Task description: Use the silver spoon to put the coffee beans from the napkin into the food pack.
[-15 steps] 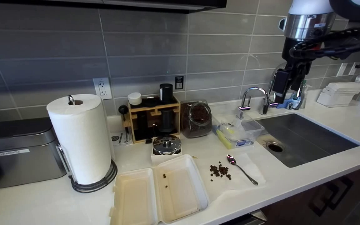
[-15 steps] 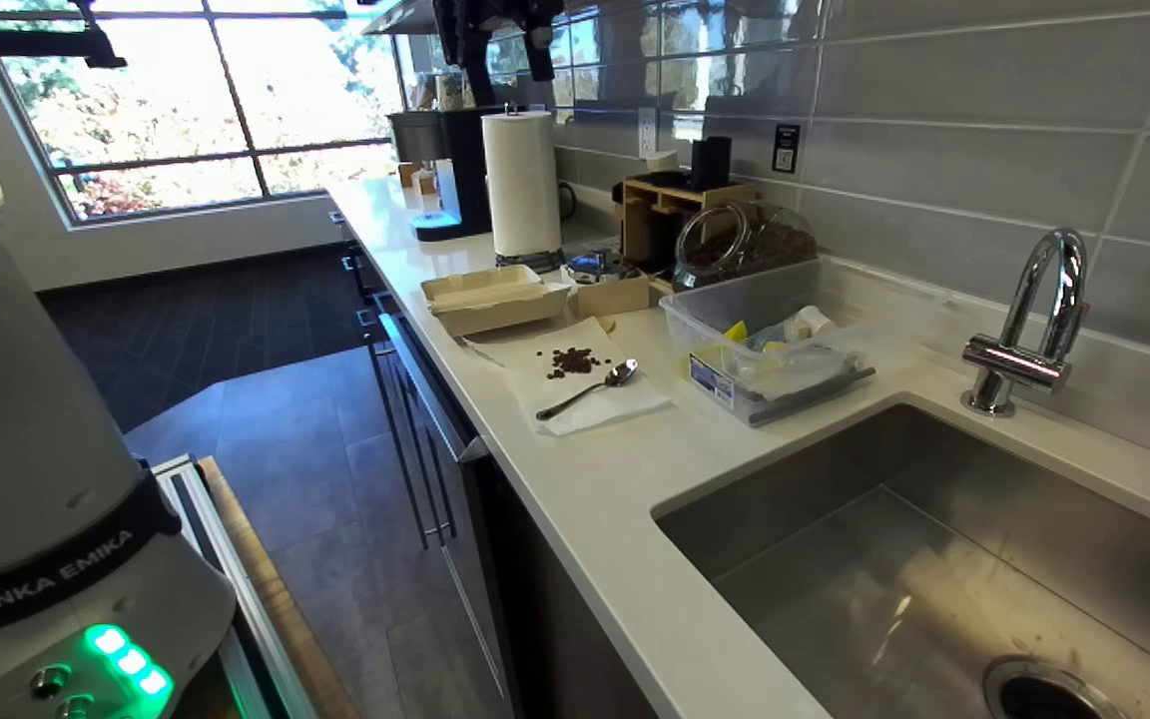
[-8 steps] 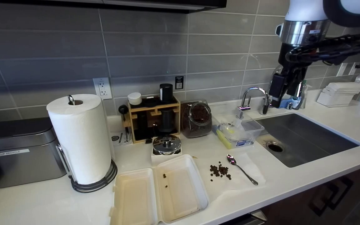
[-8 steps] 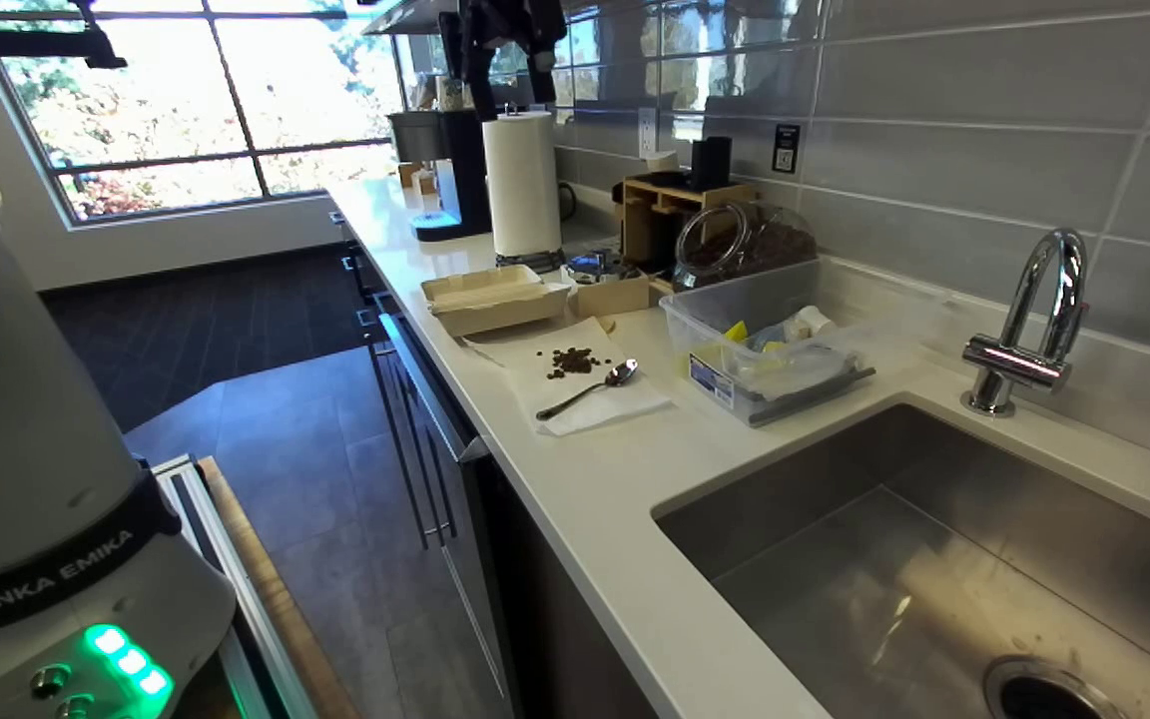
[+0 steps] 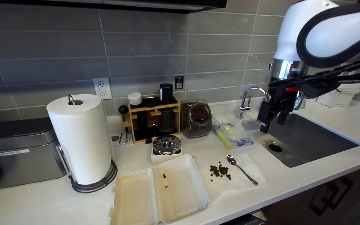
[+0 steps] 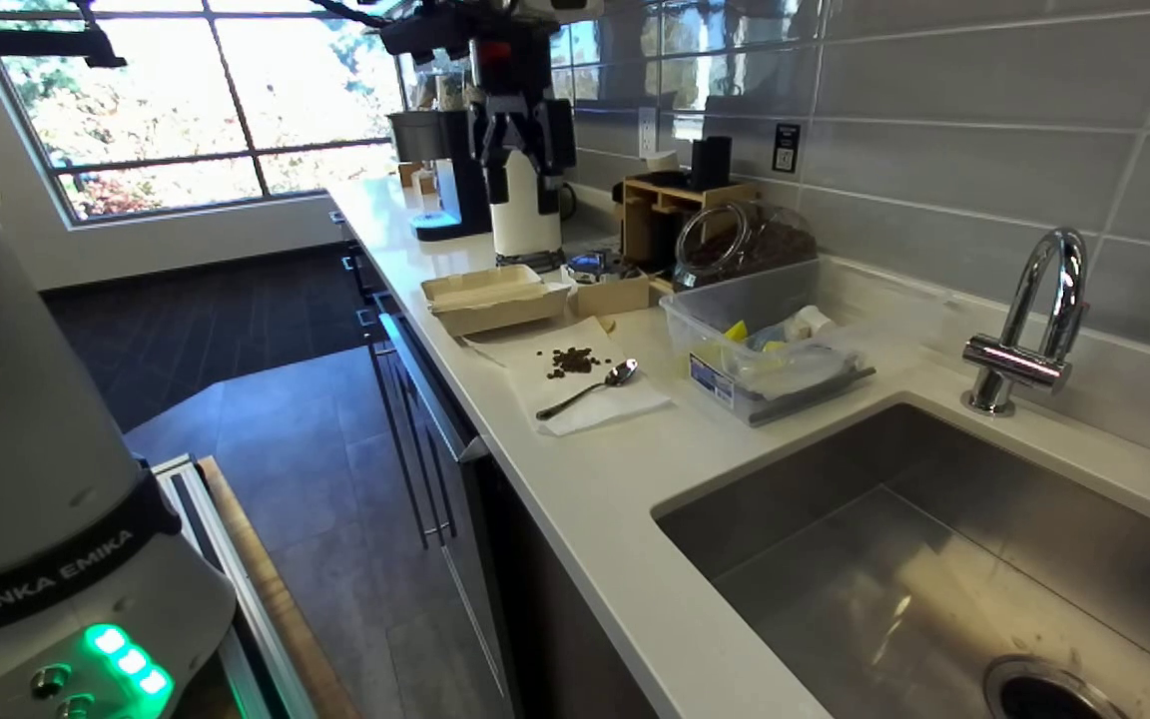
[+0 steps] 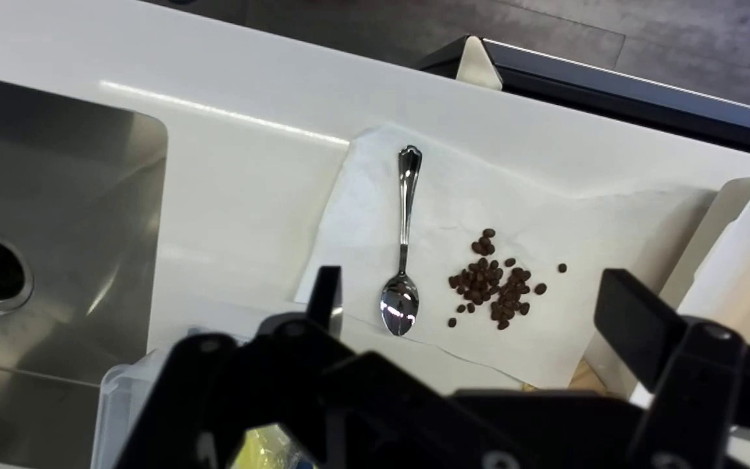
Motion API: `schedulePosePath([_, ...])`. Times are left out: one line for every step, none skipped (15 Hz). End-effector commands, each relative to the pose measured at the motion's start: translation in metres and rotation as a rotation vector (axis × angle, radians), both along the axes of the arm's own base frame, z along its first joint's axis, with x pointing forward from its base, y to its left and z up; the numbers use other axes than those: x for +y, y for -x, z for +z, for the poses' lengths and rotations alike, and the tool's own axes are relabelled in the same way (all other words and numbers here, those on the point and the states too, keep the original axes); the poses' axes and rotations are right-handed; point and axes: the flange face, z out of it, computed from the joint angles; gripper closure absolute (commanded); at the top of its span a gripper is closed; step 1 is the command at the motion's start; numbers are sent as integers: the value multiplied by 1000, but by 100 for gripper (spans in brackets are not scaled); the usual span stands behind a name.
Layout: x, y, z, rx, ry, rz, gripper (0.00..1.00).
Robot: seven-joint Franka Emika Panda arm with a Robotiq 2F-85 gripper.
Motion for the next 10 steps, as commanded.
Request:
schedulePosePath([-1, -7, -41, -14, -61, -21, 0])
schedulePosePath([-2, -11, -51, -31, -57, -42, 0])
schedulePosePath([-2, -15, -60, -44, -65, -53, 0])
schedulePosePath([-5, -20, -70, -56, -63, -66, 0])
schedulePosePath([-6, -24, -79, -62, -70, -74, 0])
schedulePosePath([-7, -28, -89, -63, -69, -79, 0])
schedulePosePath([-8, -31, -96, -63, -70, -82, 0])
schedulePosePath([-9, -35, -105, -62, -72, -85, 0])
schedulePosePath([-8, -38, -114, -55, -75, -86, 0])
schedulePosePath([-8, -41, -122, -46, -78, -91, 0])
